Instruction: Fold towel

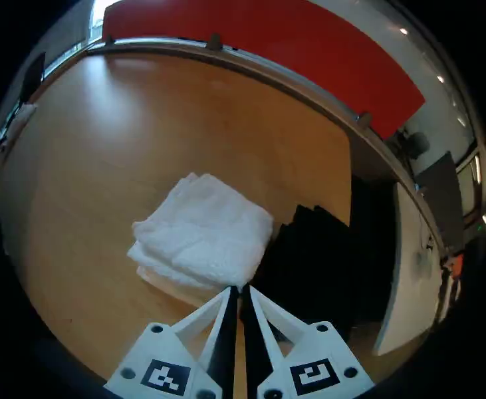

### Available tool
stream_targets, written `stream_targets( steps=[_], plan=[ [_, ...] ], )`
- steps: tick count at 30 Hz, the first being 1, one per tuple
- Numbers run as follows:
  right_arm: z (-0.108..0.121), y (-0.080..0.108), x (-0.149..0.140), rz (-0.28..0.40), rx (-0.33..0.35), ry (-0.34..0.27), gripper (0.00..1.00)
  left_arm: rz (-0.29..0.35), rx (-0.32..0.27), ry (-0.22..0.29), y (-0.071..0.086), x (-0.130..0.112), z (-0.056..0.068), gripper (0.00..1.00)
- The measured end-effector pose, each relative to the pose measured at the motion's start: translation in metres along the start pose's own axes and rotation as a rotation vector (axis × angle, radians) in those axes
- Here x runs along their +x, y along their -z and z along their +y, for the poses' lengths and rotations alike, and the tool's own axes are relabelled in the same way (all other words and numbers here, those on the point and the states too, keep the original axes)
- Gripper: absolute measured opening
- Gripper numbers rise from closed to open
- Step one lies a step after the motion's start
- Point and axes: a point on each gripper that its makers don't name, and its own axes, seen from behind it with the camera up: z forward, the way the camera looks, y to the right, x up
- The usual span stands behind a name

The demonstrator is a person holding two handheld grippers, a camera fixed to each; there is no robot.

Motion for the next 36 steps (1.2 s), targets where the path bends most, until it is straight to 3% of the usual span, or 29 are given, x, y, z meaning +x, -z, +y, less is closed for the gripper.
stream_targets(
  steps=[36],
  plan=[
    [-0.013, -0.049, -0.063, -0.123, -0.021, -0.111, 0.06, -0.024, 0.007, -0.020, 0.002, -0.005, 0.005, 0.99]
  ],
)
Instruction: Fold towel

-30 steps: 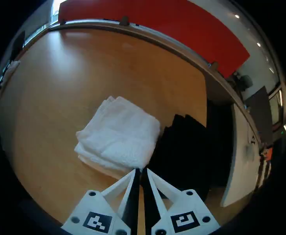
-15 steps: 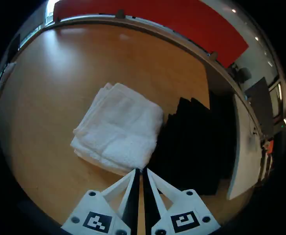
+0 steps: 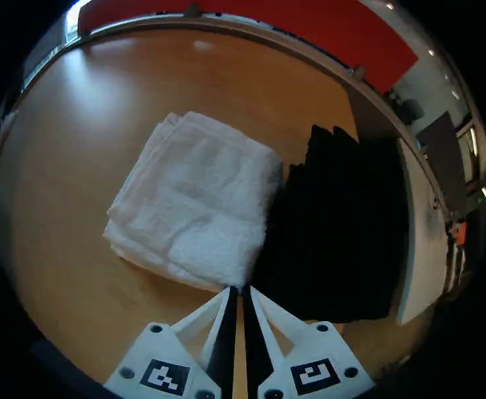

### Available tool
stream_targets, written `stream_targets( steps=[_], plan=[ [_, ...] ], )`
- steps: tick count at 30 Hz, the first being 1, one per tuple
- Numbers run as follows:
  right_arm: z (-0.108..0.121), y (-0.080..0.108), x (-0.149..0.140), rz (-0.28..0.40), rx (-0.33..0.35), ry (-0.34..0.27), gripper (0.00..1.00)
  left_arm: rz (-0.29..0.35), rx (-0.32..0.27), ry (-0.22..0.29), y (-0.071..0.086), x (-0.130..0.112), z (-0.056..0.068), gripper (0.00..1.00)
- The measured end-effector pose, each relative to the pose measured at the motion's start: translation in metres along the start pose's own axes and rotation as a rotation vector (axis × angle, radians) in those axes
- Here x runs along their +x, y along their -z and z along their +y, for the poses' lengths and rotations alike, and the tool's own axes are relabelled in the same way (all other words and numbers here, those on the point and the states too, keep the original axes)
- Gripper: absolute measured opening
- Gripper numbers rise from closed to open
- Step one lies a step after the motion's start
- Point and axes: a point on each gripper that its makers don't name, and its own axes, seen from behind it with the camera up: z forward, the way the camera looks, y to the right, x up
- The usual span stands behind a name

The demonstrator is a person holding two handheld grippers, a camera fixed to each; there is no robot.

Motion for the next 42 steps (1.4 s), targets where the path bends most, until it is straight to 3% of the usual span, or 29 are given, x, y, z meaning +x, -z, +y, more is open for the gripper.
stream_targets(
  steps=[17, 25, 28, 32, 34, 36, 42],
  plan=[
    [0.003, -0.016, -0.013, -0.039, -0.037, -0.020, 0.10, -0.002, 0.007, 0.002, 0.003, -0.002, 0.001, 0.99],
    [0.000, -0.013, -0.016, -0.030, -0.031, -0.018, 0.20, 0.000, 0.006, 0.002, 0.004, -0.002, 0.000, 0.99],
    [-0.003, -0.009, -0.014, -0.016, -0.024, -0.021, 0.29, 0.002, 0.006, 0.002, 0.004, -0.001, 0.000, 0.99],
    [-0.009, -0.004, -0.011, 0.005, -0.006, -0.018, 0.63, 0.005, 0.003, 0.004, 0.004, 0.000, 0.000, 0.99],
    [-0.012, -0.002, -0.010, 0.015, 0.001, -0.014, 0.74, 0.006, 0.002, 0.004, 0.005, 0.000, 0.001, 0.99],
    [-0.016, -0.001, -0.009, 0.024, 0.005, -0.009, 0.80, 0.008, 0.001, 0.005, 0.005, 0.001, 0.001, 0.99],
    [-0.022, 0.003, -0.006, 0.044, 0.006, -0.007, 0.81, 0.013, 0.000, 0.004, 0.006, 0.003, -0.001, 0.99]
  ],
)
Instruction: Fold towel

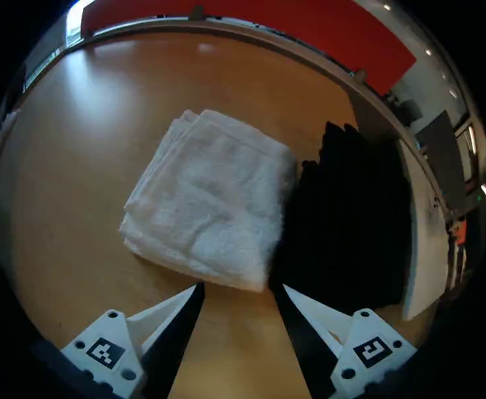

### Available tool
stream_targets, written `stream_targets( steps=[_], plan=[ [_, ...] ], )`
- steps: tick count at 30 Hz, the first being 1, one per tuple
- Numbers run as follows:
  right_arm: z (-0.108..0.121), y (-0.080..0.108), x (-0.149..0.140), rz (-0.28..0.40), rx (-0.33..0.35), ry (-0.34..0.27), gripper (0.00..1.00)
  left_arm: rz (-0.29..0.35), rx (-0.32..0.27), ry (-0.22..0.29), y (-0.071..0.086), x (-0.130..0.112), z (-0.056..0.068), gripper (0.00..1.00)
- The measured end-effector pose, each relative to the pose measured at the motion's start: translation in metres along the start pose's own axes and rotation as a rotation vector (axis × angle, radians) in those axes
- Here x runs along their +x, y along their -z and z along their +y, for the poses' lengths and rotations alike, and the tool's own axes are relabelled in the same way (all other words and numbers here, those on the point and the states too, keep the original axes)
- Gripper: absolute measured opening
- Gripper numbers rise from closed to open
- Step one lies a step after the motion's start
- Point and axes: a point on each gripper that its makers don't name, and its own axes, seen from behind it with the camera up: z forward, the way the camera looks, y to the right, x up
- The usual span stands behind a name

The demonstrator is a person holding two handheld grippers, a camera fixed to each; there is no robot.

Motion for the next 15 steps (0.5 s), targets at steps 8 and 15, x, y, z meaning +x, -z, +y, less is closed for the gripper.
stream_targets(
  steps=[8, 15],
  plan=[
    [-0.010, 0.008, 0.014, 0.045, 0.024, -0.017, 0.81, 0.002, 0.001, 0.004, 0.000, 0.000, -0.003, 0.99],
    [-0.029, 0.009, 0.030, 0.079, 0.057, -0.011, 0.81, 0.006, -0.001, 0.006, 0.000, 0.000, -0.003, 0.99]
  ],
)
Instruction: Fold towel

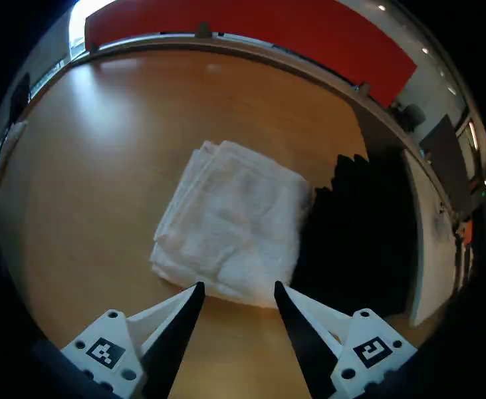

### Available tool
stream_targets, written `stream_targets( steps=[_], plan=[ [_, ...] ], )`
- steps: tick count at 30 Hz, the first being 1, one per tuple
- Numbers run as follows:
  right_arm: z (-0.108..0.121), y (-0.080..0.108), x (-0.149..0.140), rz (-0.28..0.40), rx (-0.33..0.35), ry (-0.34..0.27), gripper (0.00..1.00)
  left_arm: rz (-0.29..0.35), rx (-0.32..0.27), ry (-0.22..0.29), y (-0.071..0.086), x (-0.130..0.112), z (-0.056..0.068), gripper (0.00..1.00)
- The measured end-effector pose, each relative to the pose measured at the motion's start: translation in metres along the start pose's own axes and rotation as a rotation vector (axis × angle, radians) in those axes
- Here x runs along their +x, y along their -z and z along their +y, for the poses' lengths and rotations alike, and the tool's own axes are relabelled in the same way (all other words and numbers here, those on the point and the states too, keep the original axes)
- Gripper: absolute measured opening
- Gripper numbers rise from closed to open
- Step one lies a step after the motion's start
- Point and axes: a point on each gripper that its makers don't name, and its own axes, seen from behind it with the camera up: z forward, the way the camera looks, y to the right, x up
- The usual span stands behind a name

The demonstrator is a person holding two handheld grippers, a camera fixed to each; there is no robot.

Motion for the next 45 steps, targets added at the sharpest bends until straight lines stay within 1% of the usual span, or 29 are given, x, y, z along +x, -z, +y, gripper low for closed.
stream_targets(
  steps=[13, 19, 24, 31, 38, 39, 41, 43, 45],
  plan=[
    [-0.041, -0.007, 0.027, 0.043, 0.072, 0.025, 0.81, 0.001, 0.014, 0.007, 0.003, -0.002, -0.006, 0.99],
    [-0.056, -0.011, 0.036, 0.052, 0.094, 0.032, 0.79, 0.002, 0.017, 0.008, 0.004, -0.003, -0.007, 0.99],
    [-0.063, -0.014, 0.037, 0.050, 0.106, 0.041, 0.69, 0.002, 0.020, 0.010, 0.006, -0.003, -0.009, 0.99],
    [-0.065, -0.017, 0.038, 0.049, 0.109, 0.044, 0.45, 0.000, 0.023, 0.013, 0.006, -0.005, -0.010, 0.99],
    [-0.067, -0.020, 0.036, 0.041, 0.116, 0.049, 0.42, 0.000, 0.018, 0.011, 0.005, -0.005, -0.007, 0.99],
    [-0.067, -0.021, 0.036, 0.040, 0.117, 0.050, 0.41, 0.000, 0.018, 0.011, 0.005, -0.005, -0.007, 0.99],
    [-0.067, -0.021, 0.036, 0.037, 0.116, 0.052, 0.33, 0.001, 0.018, 0.012, 0.005, -0.004, -0.006, 0.99],
    [-0.068, -0.021, 0.037, 0.036, 0.122, 0.050, 0.31, 0.000, 0.018, 0.013, 0.005, -0.004, -0.007, 0.99],
    [-0.069, -0.022, 0.037, 0.035, 0.130, 0.048, 0.25, -0.001, 0.019, 0.013, 0.005, -0.005, -0.007, 0.99]
  ],
)
